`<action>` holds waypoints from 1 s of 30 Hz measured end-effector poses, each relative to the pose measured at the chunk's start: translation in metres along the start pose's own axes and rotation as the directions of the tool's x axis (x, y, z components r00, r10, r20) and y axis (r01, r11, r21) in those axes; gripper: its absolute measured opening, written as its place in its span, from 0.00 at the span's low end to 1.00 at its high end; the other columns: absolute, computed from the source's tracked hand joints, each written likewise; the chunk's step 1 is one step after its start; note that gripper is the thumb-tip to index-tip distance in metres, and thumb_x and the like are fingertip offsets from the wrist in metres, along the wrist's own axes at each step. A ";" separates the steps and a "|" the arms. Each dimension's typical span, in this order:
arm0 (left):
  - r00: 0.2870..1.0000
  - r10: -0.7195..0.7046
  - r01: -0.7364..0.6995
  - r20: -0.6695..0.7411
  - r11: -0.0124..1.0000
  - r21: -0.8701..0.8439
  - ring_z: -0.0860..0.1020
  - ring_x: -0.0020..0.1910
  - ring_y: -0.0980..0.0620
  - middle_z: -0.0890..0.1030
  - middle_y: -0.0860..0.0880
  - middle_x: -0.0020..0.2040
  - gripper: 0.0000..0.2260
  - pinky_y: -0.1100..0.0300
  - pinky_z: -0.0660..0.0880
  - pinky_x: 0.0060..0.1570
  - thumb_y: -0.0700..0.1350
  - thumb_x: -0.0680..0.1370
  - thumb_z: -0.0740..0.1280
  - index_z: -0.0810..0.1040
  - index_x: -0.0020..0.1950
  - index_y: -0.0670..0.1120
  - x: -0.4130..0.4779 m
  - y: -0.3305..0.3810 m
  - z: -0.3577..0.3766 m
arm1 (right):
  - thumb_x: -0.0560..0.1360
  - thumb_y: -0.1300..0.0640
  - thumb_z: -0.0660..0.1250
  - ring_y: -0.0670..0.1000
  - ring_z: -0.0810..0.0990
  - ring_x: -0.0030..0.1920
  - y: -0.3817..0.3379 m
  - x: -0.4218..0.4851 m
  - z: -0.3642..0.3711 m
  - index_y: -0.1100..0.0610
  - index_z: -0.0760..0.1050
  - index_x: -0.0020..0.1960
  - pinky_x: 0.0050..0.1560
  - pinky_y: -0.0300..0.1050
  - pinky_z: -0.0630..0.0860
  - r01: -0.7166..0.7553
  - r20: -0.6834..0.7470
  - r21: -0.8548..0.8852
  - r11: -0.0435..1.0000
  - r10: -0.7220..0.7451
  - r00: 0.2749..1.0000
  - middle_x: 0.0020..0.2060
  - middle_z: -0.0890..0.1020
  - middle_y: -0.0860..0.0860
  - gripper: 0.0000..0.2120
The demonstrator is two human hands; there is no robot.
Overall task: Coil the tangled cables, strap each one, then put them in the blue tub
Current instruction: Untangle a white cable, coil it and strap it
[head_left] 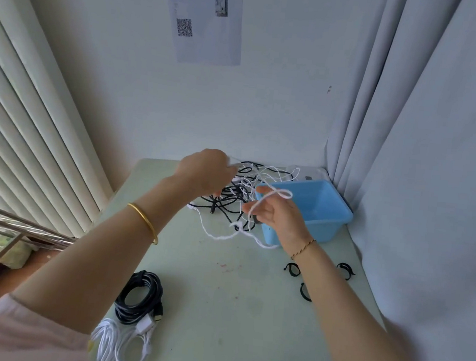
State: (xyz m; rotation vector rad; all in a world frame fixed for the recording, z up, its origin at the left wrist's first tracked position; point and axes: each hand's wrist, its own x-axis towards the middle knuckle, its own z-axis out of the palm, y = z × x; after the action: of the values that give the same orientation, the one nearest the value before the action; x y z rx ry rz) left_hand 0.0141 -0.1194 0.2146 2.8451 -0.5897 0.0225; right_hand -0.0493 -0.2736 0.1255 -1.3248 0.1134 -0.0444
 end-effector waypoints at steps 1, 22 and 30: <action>1.000 0.000 0.000 0.000 1.000 0.007 0.78 0.36 0.46 0.83 0.47 0.37 0.17 0.56 0.76 0.45 0.51 0.80 0.54 0.71 0.35 0.45 0.000 0.000 0.000 | 0.80 0.57 0.57 0.58 0.84 0.43 -0.004 -0.002 0.002 0.57 0.73 0.52 0.49 0.47 0.79 -0.018 0.004 0.062 0.998 0.018 1.000 0.38 0.84 0.58 0.07; 0.732 0.201 0.123 0.651 0.901 -0.416 0.69 0.19 0.54 0.71 0.49 0.22 0.11 0.66 0.69 0.21 0.43 0.79 0.63 0.80 0.42 0.38 -0.017 -0.012 -0.017 | 0.78 0.52 0.64 0.44 0.63 0.24 -0.007 0.021 -0.045 0.54 0.72 0.33 0.25 0.36 0.61 0.096 -0.655 -0.048 0.994 -0.104 0.748 0.28 0.70 0.47 0.15; 0.706 0.594 0.479 0.386 0.001 -0.878 0.68 0.17 0.60 0.71 0.54 0.20 0.17 0.69 0.67 0.22 0.47 0.76 0.58 0.81 0.36 0.41 -0.004 0.011 -0.027 | 0.78 0.47 0.62 0.44 0.62 0.23 0.027 0.006 -0.033 0.56 0.70 0.28 0.28 0.37 0.60 -0.112 -0.359 -0.327 0.938 -0.014 0.933 0.20 0.67 0.44 0.22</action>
State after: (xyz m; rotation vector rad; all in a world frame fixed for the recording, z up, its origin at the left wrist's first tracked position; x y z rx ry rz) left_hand 0.0074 -0.1217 0.2429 1.1008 -0.4880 -1.1275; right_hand -0.0482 -0.2994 0.0909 -1.6535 0.4836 -0.2325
